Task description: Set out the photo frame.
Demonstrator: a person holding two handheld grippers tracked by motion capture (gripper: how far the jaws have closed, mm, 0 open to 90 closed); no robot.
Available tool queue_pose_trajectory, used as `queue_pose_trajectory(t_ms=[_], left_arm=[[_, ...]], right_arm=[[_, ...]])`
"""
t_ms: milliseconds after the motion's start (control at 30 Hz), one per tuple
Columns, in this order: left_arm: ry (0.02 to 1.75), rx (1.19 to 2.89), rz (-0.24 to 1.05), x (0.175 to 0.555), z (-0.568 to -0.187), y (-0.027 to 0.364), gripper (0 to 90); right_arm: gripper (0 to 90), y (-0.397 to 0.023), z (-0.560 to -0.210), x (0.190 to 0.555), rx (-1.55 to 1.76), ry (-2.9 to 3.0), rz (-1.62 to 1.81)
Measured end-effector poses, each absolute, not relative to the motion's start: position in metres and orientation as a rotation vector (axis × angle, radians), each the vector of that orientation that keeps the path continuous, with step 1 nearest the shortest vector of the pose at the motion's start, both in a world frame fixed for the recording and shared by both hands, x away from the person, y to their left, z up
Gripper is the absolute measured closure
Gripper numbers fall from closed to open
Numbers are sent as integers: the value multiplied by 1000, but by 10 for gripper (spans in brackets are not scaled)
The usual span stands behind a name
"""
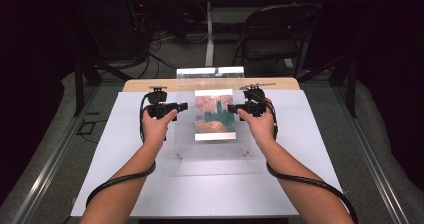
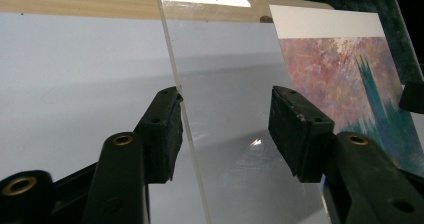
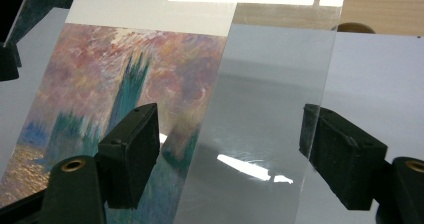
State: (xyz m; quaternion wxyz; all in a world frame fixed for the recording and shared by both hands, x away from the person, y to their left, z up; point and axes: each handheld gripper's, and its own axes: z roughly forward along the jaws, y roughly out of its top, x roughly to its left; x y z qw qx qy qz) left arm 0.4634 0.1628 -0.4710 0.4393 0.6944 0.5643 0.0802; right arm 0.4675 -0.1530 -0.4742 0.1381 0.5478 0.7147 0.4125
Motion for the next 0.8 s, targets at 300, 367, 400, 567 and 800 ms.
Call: queue_pose_trajectory(t_ms=[300, 367, 400, 567, 800], left_arm=[[1372, 1697, 228, 445, -459, 165, 534], [1372, 1689, 223, 442, -457, 166, 549], [1366, 1691, 224, 441, -456, 167, 553], [1349, 1700, 250, 434, -451, 166, 559], [1327, 1706, 267, 426, -447, 167, 567]], right_arm=[[272, -156, -463, 447, 1520, 2037, 1214], [271, -155, -461, 443, 1507, 2035, 1210], [271, -155, -460, 442, 1497, 2036, 1206], [277, -155, -457, 434, 1465, 2026, 1215], [291, -156, -452, 424, 1438, 2028, 1213]])
